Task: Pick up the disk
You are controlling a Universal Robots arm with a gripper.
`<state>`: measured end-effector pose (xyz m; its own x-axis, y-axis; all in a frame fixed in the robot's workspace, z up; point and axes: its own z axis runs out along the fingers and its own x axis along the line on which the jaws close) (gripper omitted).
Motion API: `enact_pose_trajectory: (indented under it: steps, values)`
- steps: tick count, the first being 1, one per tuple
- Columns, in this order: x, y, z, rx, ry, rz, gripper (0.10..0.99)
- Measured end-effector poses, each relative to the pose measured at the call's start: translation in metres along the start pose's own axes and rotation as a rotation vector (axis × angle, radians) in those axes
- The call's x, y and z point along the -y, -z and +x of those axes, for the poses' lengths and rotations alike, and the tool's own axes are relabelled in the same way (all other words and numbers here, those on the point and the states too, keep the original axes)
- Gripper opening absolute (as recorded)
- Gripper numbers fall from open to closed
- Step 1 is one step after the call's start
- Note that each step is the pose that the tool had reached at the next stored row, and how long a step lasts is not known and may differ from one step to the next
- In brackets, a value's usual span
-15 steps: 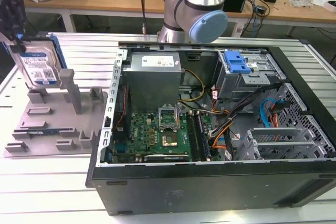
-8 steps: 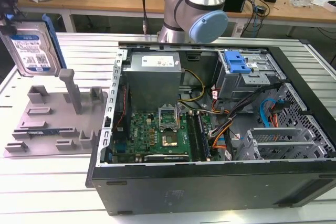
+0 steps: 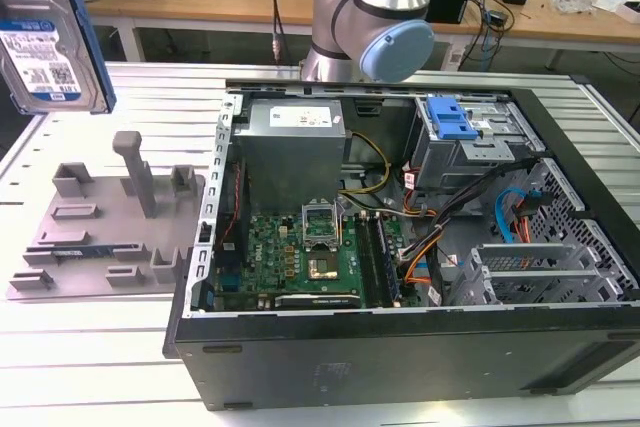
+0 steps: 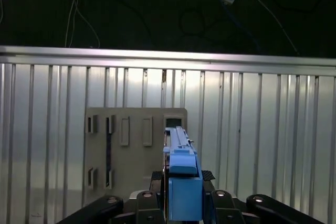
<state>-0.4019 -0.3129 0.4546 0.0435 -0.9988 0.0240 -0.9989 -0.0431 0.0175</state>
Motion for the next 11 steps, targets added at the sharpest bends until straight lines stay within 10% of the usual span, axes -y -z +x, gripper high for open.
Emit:
enact_pose_trajectory:
  steps: [11]
  values:
    - [-0.0001,0.0001,0.0,-0.0001,0.0,0.0,0.369]
